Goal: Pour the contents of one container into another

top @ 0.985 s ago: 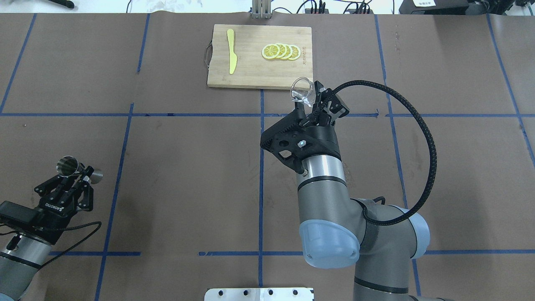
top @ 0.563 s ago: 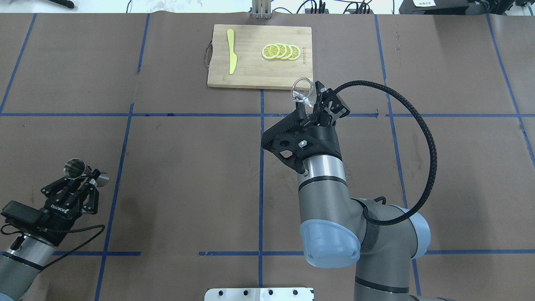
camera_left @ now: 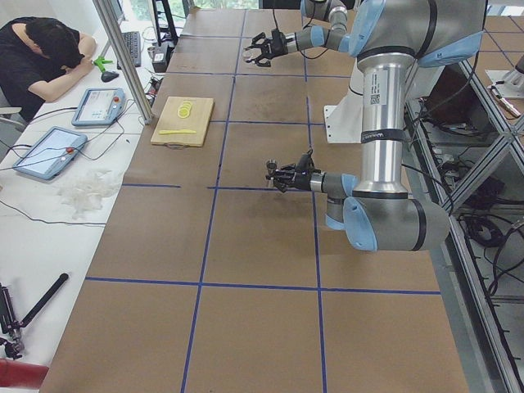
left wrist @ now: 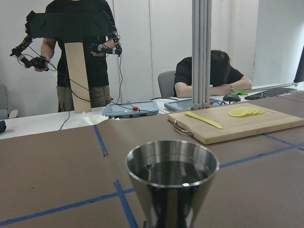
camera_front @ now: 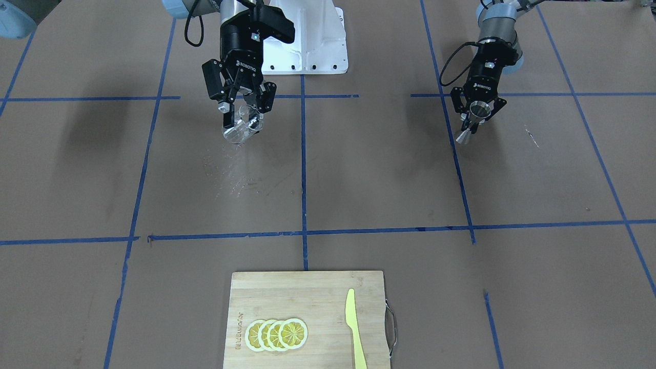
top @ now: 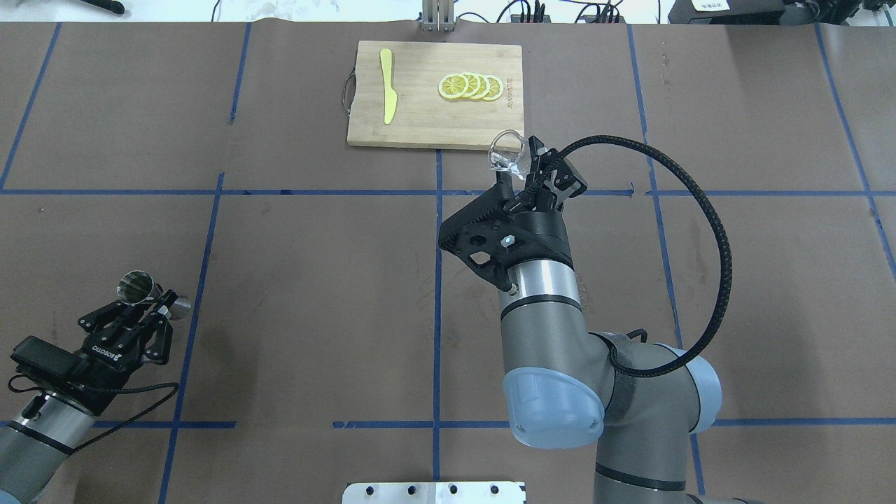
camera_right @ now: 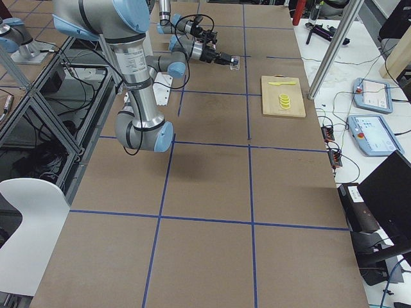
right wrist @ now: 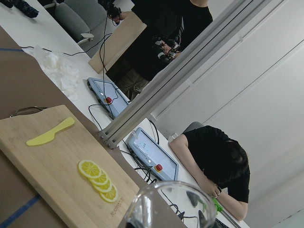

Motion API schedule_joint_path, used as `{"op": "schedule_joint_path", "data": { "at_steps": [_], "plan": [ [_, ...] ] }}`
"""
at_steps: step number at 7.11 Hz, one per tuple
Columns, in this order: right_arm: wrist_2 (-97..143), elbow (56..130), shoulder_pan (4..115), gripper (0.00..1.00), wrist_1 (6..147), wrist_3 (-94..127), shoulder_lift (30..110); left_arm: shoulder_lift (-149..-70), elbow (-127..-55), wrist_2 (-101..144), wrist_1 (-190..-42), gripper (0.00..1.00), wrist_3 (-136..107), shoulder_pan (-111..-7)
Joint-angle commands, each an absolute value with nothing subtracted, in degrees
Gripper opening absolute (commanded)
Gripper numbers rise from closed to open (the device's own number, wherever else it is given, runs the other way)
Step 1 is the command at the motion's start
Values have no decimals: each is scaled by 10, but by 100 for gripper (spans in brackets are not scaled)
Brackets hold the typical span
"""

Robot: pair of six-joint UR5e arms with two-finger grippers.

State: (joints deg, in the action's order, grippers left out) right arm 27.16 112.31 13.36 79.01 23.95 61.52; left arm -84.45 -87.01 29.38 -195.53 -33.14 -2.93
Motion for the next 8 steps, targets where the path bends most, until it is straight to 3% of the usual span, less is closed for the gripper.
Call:
{"op": "schedule_joint_path", "data": {
  "at_steps": [1,8],
  "plan": [
    [272,1122,134,0,790,239,615,-841,-861,315,-1955,0,-350,-30],
    [272,1122,134,0,790,239,614,-837,-846,331,-1955,0,-372,-38]
  ]
}}
